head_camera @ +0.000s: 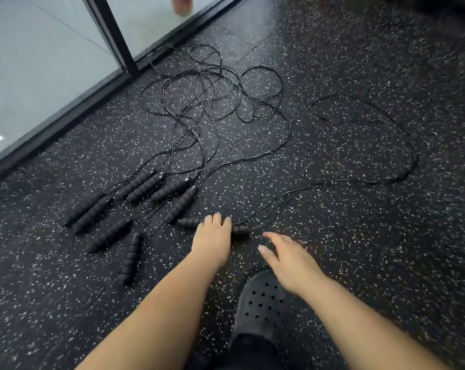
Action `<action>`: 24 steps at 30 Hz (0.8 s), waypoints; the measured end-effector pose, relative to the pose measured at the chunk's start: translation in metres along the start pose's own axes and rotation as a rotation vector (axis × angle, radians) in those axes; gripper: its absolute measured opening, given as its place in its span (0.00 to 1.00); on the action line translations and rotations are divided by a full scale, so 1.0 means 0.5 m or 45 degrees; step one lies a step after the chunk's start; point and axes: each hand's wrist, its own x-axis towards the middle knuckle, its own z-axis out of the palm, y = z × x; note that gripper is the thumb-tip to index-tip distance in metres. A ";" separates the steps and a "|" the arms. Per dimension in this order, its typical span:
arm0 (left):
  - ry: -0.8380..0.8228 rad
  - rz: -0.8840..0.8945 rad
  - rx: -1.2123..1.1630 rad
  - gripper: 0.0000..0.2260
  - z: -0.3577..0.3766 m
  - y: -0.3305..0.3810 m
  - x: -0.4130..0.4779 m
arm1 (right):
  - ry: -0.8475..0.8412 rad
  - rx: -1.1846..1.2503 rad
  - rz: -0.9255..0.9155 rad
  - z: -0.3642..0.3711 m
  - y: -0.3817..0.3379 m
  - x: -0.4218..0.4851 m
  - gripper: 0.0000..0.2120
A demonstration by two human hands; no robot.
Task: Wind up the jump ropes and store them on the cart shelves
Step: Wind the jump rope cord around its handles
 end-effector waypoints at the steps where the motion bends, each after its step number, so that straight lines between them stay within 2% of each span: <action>1: 0.013 -0.009 -0.002 0.37 0.008 -0.001 0.014 | -0.010 -0.002 0.003 0.002 0.000 0.011 0.28; 5: 0.014 -0.071 0.087 0.46 0.039 -0.014 0.057 | -0.034 0.026 0.001 0.017 0.005 0.041 0.28; 8: 0.004 -0.164 0.176 0.48 0.059 -0.031 0.075 | -0.054 0.041 0.003 0.025 0.013 0.045 0.28; 13: -0.121 -0.065 0.379 0.35 0.071 -0.028 0.100 | -0.051 0.073 0.043 0.033 0.051 0.045 0.28; 16: -0.166 -0.018 0.304 0.25 0.062 -0.014 0.101 | -0.053 0.081 0.109 0.033 0.075 0.038 0.28; 24: -0.166 0.095 0.024 0.27 -0.071 0.086 0.055 | -0.010 0.193 0.236 -0.061 0.077 -0.026 0.27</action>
